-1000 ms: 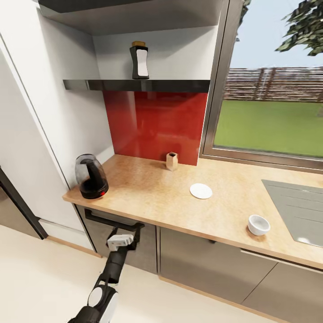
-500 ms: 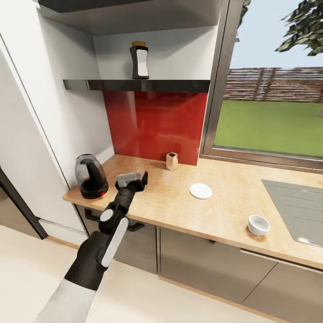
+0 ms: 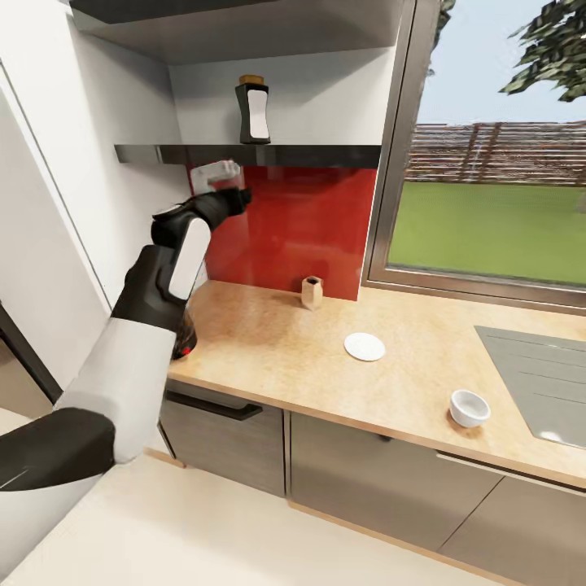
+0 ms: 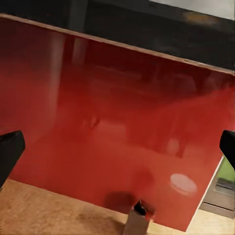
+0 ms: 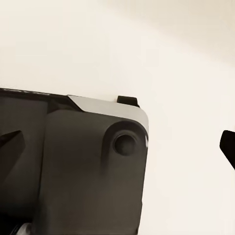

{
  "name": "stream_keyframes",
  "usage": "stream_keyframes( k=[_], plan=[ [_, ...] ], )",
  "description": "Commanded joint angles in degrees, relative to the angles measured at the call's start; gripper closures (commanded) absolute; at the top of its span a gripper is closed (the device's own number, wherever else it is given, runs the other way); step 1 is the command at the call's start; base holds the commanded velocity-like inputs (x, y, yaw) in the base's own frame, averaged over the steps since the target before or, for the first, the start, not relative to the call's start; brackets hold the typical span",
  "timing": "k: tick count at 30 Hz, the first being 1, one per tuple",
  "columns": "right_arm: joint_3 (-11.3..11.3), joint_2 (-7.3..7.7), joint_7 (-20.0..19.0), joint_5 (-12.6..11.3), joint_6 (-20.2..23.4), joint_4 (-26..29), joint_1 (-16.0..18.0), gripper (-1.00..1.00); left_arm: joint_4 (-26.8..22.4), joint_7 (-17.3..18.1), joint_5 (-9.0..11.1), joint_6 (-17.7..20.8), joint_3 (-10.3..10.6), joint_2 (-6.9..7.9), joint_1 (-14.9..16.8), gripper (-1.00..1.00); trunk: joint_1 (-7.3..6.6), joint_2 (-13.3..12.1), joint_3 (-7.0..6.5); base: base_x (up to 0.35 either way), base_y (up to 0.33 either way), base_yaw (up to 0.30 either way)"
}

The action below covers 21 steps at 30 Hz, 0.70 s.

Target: Set up a coffee station on the kitchen countertop: keep the coffee maker on the countertop, move the bottle of coffee from the kitchen shelf to the counter next to the coffee maker, place a paper coffee filter on top of the coffee maker, put the saucer next to the coffee maker with the coffee cup on the saucer, and place the electric kettle next to the coffee maker.

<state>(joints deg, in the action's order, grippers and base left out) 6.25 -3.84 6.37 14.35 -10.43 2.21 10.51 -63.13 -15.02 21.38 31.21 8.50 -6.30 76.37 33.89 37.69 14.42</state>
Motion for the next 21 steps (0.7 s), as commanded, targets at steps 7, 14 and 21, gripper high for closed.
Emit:
stream_keyframes(
  k=[7, 14, 21],
  plan=[
    [0.5, 0.35, 0.3, 0.7, -0.1, -0.1, 0.0, -1.00, 20.7, -0.6, 1.0, 6.8, -0.6, 0.04, 23.1, -1.00, 0.02, 0.1, 0.10, 0.000, 0.000, 0.000],
    [0.6, 0.08, 0.3, 0.3, -0.2, -0.2, 0.0, -1.00, 32.3, -0.6, 0.6, 7.8, -0.3, 0.73, 38.0, -1.00, 0.01, 0.0, 0.08, 0.000, 0.000, 0.000],
    [0.7, -0.72, 0.3, 0.4, -0.3, -0.2, 0.0, -1.00, 32.9, -0.6, -0.9, 8.0, 0.3, 1.59, 36.8, -1.00, 0.01, 0.0, 0.08, 0.000, 0.000, 0.000]
  ],
)
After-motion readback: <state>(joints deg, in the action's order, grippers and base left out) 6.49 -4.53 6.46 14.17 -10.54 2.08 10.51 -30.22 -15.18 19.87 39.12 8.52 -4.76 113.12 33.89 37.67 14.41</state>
